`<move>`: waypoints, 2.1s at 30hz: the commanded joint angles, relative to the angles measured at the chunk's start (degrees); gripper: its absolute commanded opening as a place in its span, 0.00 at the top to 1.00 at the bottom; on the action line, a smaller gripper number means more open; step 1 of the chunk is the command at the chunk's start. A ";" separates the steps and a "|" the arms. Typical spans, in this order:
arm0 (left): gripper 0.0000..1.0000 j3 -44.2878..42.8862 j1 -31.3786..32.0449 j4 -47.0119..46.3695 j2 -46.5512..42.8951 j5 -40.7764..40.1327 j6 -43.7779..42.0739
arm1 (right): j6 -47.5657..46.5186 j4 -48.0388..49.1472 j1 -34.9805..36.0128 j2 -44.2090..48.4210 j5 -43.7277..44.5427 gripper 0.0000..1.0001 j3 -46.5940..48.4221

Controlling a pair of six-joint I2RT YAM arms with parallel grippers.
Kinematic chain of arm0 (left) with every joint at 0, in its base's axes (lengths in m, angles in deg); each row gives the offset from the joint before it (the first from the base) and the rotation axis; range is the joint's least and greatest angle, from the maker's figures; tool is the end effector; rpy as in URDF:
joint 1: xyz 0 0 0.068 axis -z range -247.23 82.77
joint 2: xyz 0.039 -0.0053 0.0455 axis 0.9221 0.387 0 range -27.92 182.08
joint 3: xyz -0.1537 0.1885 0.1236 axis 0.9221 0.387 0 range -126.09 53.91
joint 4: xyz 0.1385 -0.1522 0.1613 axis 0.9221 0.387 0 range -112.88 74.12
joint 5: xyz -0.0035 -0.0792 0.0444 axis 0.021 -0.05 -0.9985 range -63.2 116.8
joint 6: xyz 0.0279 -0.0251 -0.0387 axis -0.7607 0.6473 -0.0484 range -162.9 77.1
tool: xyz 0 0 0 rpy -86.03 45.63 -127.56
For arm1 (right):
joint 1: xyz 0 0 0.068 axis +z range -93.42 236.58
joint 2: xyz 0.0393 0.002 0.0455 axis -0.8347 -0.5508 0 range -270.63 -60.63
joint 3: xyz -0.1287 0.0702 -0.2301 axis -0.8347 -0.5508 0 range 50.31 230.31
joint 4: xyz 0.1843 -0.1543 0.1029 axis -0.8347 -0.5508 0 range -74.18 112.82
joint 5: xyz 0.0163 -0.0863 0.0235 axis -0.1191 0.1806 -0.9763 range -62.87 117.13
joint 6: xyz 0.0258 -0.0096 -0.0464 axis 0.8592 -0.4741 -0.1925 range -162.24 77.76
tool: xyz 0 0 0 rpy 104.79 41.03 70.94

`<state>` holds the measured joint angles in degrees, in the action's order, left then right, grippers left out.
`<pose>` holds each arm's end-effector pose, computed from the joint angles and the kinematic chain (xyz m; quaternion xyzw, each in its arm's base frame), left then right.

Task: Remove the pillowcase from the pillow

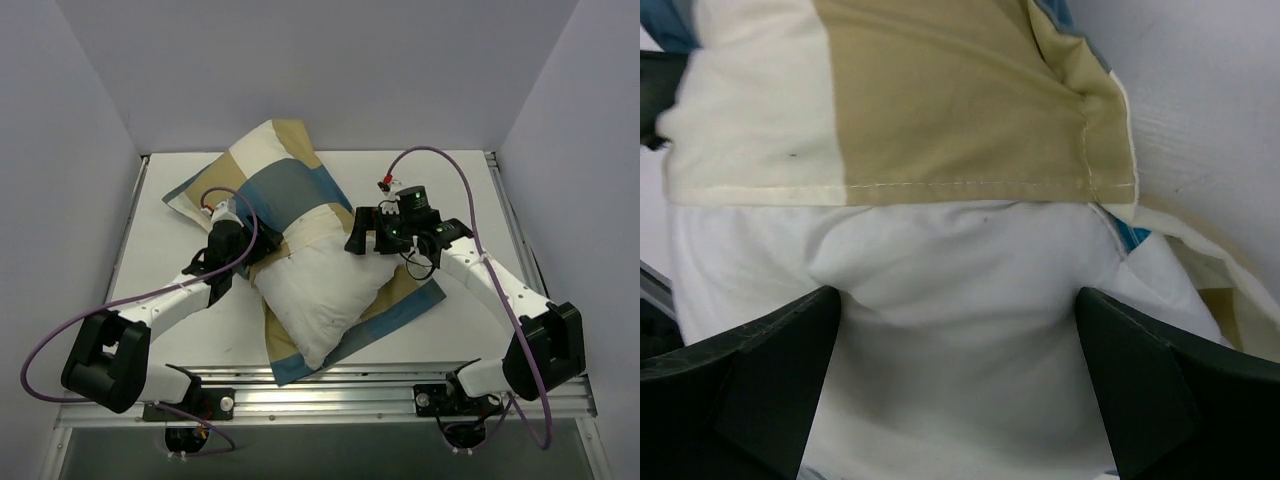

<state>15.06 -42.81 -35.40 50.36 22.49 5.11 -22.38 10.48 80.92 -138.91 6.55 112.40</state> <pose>0.2663 -0.1180 0.2132 -0.1933 0.8296 -0.2830 0.4407 0.2797 0.1403 0.3100 -0.1242 0.8415 0.3314 0.4082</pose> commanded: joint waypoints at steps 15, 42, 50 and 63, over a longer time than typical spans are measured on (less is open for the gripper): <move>0.21 -0.34 0.10 16.37 -5.85 0.71 -1.60 | -9.12 1.97 7.39 -6.28 10.19 1.00 12.49; 0.16 -56.94 4.84 43.44 11.00 11.26 -24.53 | -29.96 13.04 26.20 2.61 22.69 1.00 8.23; 0.15 -63.45 8.97 53.98 21.03 5.56 -31.03 | -30.23 13.66 26.99 2.26 23.74 1.00 7.44; 0.98 -59.68 11.26 57.52 22.80 -4.46 -34.03 | -29.44 13.75 27.08 4.62 28.75 1.00 5.77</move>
<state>-46.36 -31.60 18.92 73.68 22.05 -27.70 -50.88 18.56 107.74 -139.24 31.47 117.79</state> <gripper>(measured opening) 0.035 0.052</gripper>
